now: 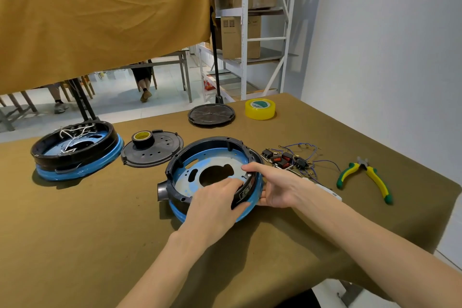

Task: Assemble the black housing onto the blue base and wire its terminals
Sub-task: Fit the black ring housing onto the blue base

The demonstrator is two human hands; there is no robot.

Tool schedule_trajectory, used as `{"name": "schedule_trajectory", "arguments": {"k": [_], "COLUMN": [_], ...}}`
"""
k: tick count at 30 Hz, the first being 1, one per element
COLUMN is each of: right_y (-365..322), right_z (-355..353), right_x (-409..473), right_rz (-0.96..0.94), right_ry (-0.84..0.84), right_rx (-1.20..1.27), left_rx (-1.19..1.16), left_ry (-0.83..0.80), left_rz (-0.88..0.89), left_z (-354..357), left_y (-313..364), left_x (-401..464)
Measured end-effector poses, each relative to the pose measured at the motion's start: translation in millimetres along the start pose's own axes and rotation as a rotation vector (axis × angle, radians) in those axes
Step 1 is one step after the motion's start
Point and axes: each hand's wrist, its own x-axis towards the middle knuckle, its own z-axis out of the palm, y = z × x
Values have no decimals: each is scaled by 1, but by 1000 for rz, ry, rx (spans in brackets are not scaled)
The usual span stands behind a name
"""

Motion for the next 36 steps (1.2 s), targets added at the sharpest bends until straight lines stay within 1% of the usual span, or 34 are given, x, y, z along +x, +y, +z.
{"name": "schedule_trajectory", "arguments": {"k": [5,7,10,13,15,18,22,25,28,31,34,36], "right_y": [1,0,0,-5,-11,-21,-28,-33,-43,-57,-73,-84], "right_z": [-6,-7,-4,-2,1,6,12,11,7,9,21,32], "right_x": [0,0,-1,-3,-6,-11,-19,-28,-38,-47,-57,-63], "right_rz": [45,51,55,50,46,21,9,43,81,76,-9,-104], "right_ry": [-22,-22,-16,4,13,29,35,-25,-127,-230,-294,-320], "right_rx": [9,13,19,34,52,4,6,116,288,379,376,354], "left_rx": [-16,-14,34,99,85,11,-96,-129,-135,-125,-127,-219], "left_ry": [-77,-78,-16,93,141,128,119,129,117,109,154,226], "left_rz": [6,9,17,-36,-31,31,21,35,53,35,-15,-66], "left_z": [-2,-2,3,5,1,-6,-12,-21,-37,-57,-74,-82], "left_y": [-4,-5,-4,-2,-2,-5,-11,-15,-19,-21,-24,-26], "left_x": [1,3,4,7,11,13,11,11,13,20,31,37]}}
